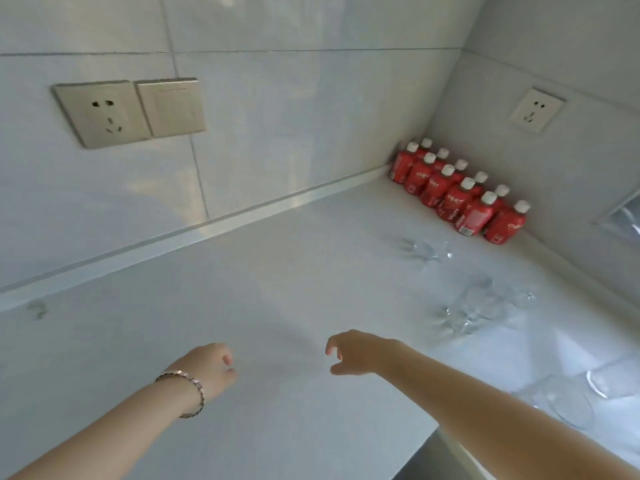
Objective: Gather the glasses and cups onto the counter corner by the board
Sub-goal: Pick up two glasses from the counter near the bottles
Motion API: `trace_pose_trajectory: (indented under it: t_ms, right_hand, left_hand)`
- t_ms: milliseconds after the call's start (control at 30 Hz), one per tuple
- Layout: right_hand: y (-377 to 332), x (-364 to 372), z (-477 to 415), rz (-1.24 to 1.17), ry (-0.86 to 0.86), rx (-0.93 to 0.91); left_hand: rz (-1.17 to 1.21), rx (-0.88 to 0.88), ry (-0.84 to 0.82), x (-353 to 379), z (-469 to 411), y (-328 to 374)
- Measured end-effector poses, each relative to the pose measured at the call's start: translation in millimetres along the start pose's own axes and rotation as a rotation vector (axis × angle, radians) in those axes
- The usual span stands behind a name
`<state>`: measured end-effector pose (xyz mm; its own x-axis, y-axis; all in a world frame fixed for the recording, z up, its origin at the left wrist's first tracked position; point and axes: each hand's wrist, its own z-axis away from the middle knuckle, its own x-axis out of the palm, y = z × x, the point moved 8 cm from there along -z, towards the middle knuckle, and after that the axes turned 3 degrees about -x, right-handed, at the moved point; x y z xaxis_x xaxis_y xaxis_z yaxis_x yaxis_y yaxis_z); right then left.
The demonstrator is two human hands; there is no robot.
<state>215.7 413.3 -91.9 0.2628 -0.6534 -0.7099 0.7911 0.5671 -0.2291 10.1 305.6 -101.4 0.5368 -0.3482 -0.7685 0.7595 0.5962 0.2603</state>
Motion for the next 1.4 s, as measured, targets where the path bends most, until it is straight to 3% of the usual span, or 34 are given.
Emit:
trace_pose_trajectory:
  t_ms: [167, 333, 433, 533, 667, 833, 1033, 1233, 1400]
  right_hand:
    - [138.0, -50.4, 42.3, -0.097, 0.131, 0.111]
    - [255.2, -92.5, 83.9, -0.216, 0.509, 0.354]
    - [296.1, -79.0, 86.8, -0.351, 0.52, 0.508]
    - [306.0, -58.0, 68.0, -0.401, 0.435, 0.5]
    - [313.0, -55.7, 55.6, -0.403, 0.496, 0.466]
    - [319.2, -55.3, 52.8, -0.385, 0.534, 0.404]
    - [323.9, -52.3, 48.0, -0.414, 0.586, 0.369]
    - [327.2, -50.8, 45.6, -0.417, 0.601, 0.353]
    - [327.7, -49.5, 47.7, -0.424, 0.597, 0.361]
  left_hand:
    - [-0.003, 0.052, -0.05, 15.8, -23.1, 118.0]
    - [-0.031, 0.117, -0.097, 31.0, -35.6, 189.6]
    - [-0.061, 0.142, -0.111, 37.4, -39.9, 212.2]
    - [-0.084, 0.151, -0.12, 37.6, -42.5, 227.2]
    - [-0.089, 0.181, -0.102, 26.8, -56.6, 264.7]
    - [-0.04, 0.263, 0.041, 5.0, -104.7, 372.1]
    - [0.188, 0.285, 0.161, -0.5, -172.8, 493.2]
    - [0.245, 0.217, 0.232, 14.4, -199.2, 507.4]
    - [0.217, 0.301, 0.25, 13.3, -159.6, 471.2]
